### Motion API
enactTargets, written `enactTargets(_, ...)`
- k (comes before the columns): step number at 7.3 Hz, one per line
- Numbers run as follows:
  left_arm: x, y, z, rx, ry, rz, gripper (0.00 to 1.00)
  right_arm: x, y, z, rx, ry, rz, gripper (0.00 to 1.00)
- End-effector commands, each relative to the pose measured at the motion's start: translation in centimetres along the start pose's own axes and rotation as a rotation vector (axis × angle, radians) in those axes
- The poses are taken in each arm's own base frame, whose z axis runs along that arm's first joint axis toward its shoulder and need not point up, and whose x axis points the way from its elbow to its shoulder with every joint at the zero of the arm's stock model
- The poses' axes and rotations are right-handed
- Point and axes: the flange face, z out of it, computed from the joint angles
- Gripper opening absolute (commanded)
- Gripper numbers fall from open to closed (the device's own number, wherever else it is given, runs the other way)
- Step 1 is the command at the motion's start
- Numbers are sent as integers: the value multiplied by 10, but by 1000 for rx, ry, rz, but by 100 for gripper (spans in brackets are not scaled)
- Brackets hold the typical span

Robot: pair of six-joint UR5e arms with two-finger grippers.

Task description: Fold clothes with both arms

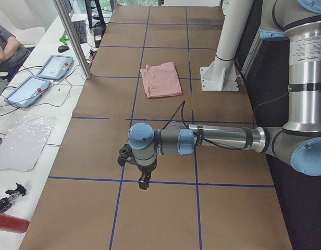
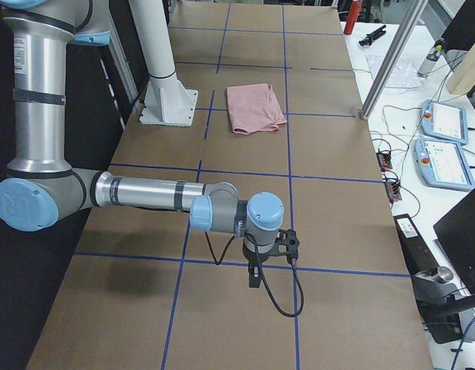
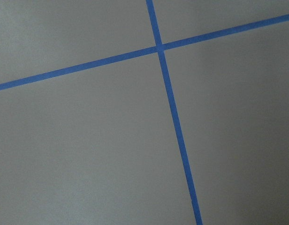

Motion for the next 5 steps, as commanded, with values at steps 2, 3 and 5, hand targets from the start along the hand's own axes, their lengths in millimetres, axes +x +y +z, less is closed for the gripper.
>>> enactTargets(2,1,-1,0,0,0,3,100,4,9,7,-14,0,8,100)
enactTargets(3,1,-1,0,0,0,3,100,6,10,7,-15,0,12,100)
enactTargets(5,1,-1,0,1,1,7,100,8,14,10,-21,-1,18,100)
